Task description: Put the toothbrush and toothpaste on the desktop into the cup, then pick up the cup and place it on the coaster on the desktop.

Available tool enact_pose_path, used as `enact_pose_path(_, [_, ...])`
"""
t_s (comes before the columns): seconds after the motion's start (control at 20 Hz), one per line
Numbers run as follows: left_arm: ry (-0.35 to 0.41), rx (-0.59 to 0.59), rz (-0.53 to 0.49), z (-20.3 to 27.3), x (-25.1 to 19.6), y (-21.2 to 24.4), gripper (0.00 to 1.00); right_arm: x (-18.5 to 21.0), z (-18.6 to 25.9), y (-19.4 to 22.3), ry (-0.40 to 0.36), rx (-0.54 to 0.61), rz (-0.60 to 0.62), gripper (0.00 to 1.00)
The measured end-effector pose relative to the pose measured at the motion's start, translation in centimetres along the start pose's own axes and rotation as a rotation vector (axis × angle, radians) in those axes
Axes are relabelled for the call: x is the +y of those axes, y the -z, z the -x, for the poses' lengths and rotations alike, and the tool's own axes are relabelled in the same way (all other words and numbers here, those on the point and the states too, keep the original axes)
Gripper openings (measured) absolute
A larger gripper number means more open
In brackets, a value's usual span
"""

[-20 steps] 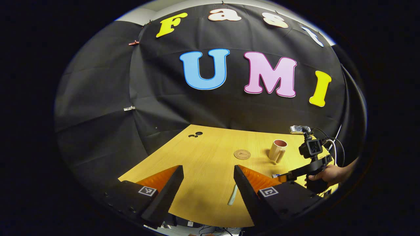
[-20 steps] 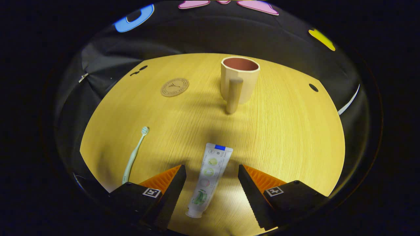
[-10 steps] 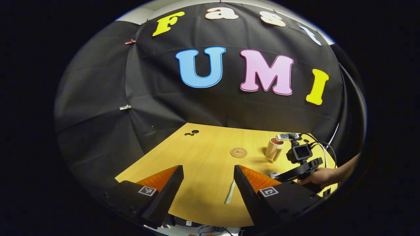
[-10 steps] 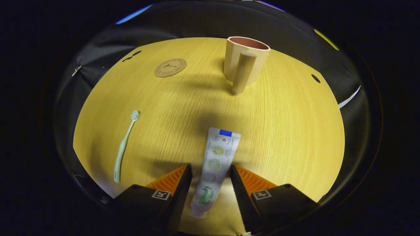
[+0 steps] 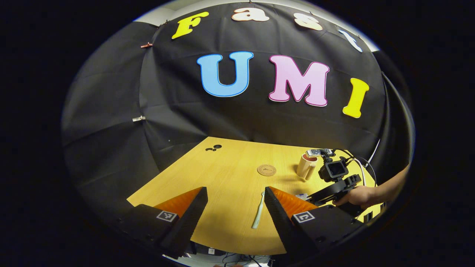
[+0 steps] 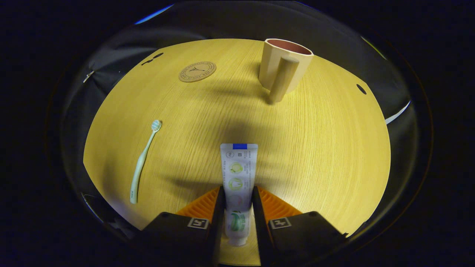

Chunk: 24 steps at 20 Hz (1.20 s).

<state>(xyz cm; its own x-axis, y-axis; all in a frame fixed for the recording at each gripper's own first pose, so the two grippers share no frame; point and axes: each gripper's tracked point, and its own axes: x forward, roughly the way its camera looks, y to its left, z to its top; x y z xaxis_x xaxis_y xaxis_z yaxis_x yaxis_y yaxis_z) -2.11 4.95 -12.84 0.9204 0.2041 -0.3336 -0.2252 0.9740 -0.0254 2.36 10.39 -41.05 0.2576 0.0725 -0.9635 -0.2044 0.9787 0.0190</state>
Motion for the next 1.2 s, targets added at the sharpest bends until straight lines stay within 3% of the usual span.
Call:
enact_pose_path(0.05, [0.009,0.009,-0.001,-0.2,-0.1,0.1,0.98,0.0,-0.2,-0.1,-0.002,-0.002,-0.012,0.45])
enact_pose_path(0.1, [0.021,0.017,-0.001,-0.5,-0.3,0.3,0.98,0.0,0.1,-0.1,-0.011,0.001,-0.017,0.38])
enact_pose_path(0.15, [0.036,0.025,-0.001,-0.9,-0.4,0.3,0.98,0.0,0.1,-0.1,-0.024,0.004,-0.017,0.41])
enact_pose_path(0.2, [0.056,0.037,-0.002,-1.4,-0.7,0.6,0.98,0.0,0.1,-0.1,-0.041,0.005,-0.021,0.35])
enact_pose_path(0.35, [0.11,0.097,-0.006,-3.6,-1.7,1.6,0.98,-0.4,0.4,0.3,-0.076,0.024,-0.07,0.39])
enact_pose_path(0.4, [0.129,0.125,-0.003,-4.5,-2.2,2.3,0.98,-0.9,0.7,0.4,-0.079,0.017,-0.089,0.3])
enact_pose_path(0.55, [0.189,0.25,-0.009,-7.0,-3.8,5.2,0.97,-1.8,2.5,0.3,-0.103,-0.029,-0.119,0.3])
enact_pose_path(0.65, [0.215,0.325,-0.03,-9.0,-4.8,6.9,0.97,-2.8,4.3,0.1,-0.11,-0.078,-0.119,0.39])
enact_pose_path(0.75, [0.236,0.409,-0.052,-10.9,-5.7,9.0,0.97,-3.6,5.4,-0.1,-0.114,-0.126,-0.128,0.34])
enact_pose_path(0.85, [0.231,0.48,-0.075,-12.7,-6.1,11.0,0.96,-4.8,5.2,0.5,-0.099,-0.135,-0.148,0.22])
enact_pose_path(0.95, [0.222,0.497,-0.072,-13.9,-6.6,11.8,0.96,-4.9,4.0,2.1,-0.102,-0.081,-0.18,0.27])
enact_pose_path(1.05, [0.215,0.522,-0.082,-14.3,-6.6,12.4,0.96,-4.8,3.5,2.6,-0.125,-0.067,-0.221,0.2])
enact_pose_path(1.2, [0.209,0.578,-0.091,-14.5,-6.8,13.6,0.96,-5.1,3.3,2.9,-0.134,-0.067,-0.237,0.19])
